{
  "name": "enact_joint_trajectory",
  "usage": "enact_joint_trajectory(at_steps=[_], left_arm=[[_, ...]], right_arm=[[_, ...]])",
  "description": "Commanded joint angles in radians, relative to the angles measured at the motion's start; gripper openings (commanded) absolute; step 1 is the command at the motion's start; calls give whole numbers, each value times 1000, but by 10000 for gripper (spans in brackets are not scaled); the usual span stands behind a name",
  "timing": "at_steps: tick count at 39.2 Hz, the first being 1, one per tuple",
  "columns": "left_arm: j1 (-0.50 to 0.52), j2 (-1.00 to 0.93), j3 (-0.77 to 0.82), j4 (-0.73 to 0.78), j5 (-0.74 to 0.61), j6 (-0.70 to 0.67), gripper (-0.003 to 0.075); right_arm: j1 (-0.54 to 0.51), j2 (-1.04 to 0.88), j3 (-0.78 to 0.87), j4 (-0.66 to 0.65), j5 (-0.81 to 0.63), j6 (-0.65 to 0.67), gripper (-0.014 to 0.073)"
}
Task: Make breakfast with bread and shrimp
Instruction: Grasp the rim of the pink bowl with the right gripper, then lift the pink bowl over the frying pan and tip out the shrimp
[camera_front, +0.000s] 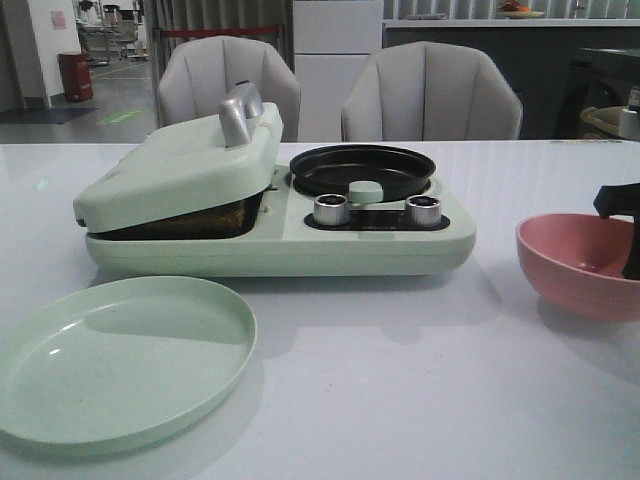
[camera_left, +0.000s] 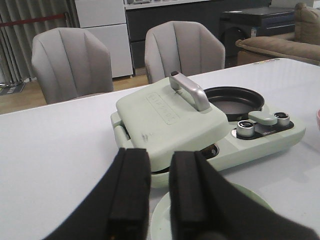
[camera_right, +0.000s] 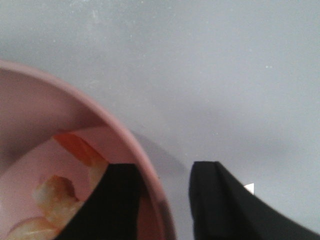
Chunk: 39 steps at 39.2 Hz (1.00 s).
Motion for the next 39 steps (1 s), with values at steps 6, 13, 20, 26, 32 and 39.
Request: enact_joint_trajectory(at_steps=[6, 13, 20, 26, 32, 39], left_arm=[[-7, 10, -27, -6, -82, -8, 226], [-7, 10, -27, -6, -82, -8, 226], [-7, 10, -27, -6, -82, -8, 226], [-7, 10, -27, -6, -82, -8, 226], [-7, 10, -27, -6, -82, -8, 226], [-7, 10, -27, -7, -82, -8, 226]], right_arm=[[-2, -42, -47, 29, -42, -12, 152], [-2, -59, -110, 65, -18, -12, 151], [-2, -67, -213, 119, 13, -12, 151], [5, -67, -320, 135, 65, -12, 151], [60, -67, -411, 144, 46, -28, 151], [155, -67, -457, 150, -108, -43, 151]])
